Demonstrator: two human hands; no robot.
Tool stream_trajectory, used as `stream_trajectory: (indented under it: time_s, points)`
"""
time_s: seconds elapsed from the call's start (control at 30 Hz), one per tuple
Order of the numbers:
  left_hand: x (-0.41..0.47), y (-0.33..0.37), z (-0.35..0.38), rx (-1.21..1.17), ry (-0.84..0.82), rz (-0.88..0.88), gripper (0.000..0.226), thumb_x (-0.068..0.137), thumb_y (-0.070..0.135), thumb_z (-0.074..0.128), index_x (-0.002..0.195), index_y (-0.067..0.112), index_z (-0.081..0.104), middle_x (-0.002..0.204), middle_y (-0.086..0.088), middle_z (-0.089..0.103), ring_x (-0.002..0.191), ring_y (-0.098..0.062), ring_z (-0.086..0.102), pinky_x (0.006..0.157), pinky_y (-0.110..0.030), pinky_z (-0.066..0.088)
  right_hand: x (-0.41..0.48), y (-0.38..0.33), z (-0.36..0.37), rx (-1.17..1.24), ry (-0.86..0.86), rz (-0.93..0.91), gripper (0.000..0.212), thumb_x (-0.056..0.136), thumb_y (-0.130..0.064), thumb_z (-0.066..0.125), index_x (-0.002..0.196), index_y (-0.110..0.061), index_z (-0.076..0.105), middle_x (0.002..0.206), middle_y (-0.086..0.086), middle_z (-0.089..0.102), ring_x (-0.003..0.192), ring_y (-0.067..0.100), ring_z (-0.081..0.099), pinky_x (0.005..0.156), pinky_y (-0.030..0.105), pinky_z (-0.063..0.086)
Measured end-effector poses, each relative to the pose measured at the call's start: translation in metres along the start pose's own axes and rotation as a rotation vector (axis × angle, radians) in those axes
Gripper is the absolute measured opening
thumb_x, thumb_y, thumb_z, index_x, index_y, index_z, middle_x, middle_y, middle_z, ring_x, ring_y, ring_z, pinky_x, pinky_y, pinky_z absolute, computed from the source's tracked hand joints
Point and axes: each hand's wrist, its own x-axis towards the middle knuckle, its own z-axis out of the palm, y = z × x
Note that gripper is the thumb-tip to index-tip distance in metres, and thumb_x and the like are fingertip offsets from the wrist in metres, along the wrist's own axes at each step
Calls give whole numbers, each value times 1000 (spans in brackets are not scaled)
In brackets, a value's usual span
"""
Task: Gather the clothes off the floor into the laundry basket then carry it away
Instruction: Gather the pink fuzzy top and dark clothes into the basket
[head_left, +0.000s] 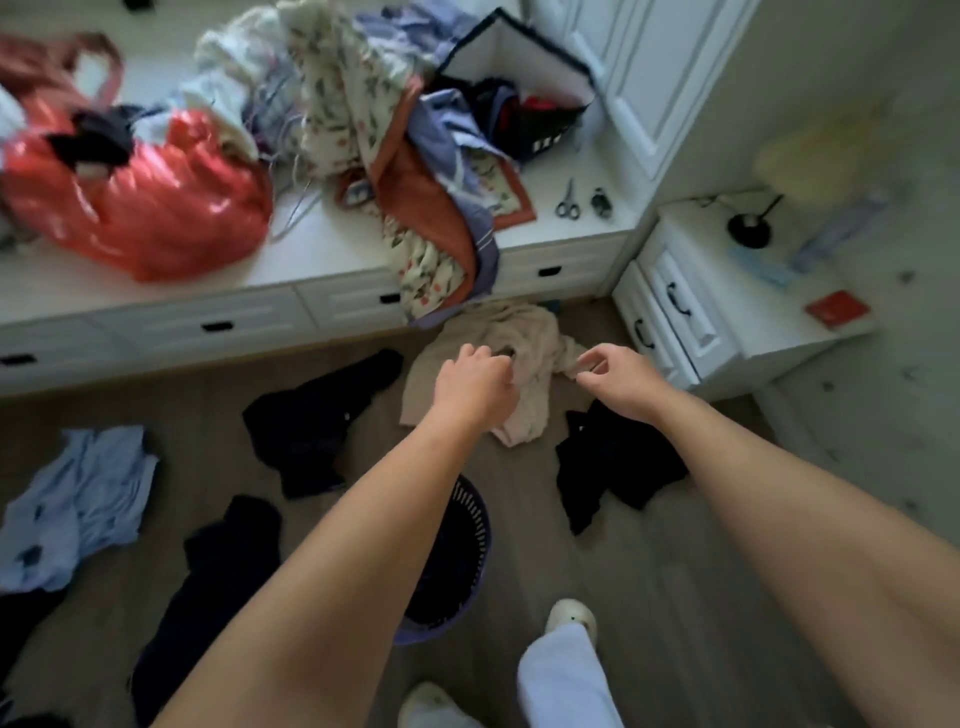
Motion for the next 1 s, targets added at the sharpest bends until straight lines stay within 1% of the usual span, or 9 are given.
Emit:
stream_trajectory:
  time_s: [0.17,0.23,0.43,0.53,0.6,0.67,0.73,0.87,1.0]
  points:
    - [43,64,-58,-9,32,127,28,95,27,45,116,18,61,118,-7,55,117,-29,45,83,-37,39,-1,29,-84,53,100,0,35,89,-27,62,123,-16,60,114,7,64,102,23,60,84,27,43]
    - [69,95,-82,-12,59,139,26,93,26,47,110,17,64,113,-7,59,113,-30,52,81,-36,46,10,44,-127,62,126,-11,34,90,-28,60,122,-17,60,112,6,64,96,20,58,81,26,42]
    - [155,176,-142,-79,196,60,26,91,30,48,110,26,65,118,-3,64,107,-27,60,89,-36,50,75,70,-243,45,166,-139,31,90,-29,59,119,-19,61,111,4,65,88,18,58,75,26,42]
    - [192,209,-161,-72,199,30,29,96,26,43,114,18,64,116,-6,65,107,-28,60,81,-30,44,103,81,-292,43,169,-172,32,91,-28,58,122,-18,60,111,2,64,92,16,56,78,24,39]
    - [217,223,-165,-72,181,2,27,97,25,42,109,15,64,113,-8,65,105,-29,61,77,-29,41,127,93,-314,60,150,-168,33,92,-29,57,123,-18,59,111,2,63,93,16,56,79,25,39]
    - [242,221,-156,-87,173,-18,24,95,27,43,103,17,64,112,-9,66,102,-29,61,78,-31,46,151,106,-317,81,128,-156,33,91,-29,58,123,-17,60,113,3,63,96,18,58,80,27,42]
    - [266,216,-132,-92,136,-38,25,93,30,46,107,21,65,114,-7,66,102,-28,61,85,-36,51,177,125,-304,106,84,-115,34,90,-29,59,121,-17,60,114,6,63,101,21,60,82,29,46]
    - [317,197,-68,-58,-12,-29,24,93,32,52,109,22,67,115,-7,65,100,-29,60,84,-37,53,234,169,-246,158,-24,-17,34,87,-32,61,118,-20,61,119,6,62,98,20,58,81,29,45]
    - [385,158,26,-41,-118,-38,24,94,33,52,110,19,65,115,-7,65,98,-29,61,80,-37,52,304,225,-161,137,-79,69,39,85,-34,62,122,-20,60,119,4,62,111,23,58,93,32,45]
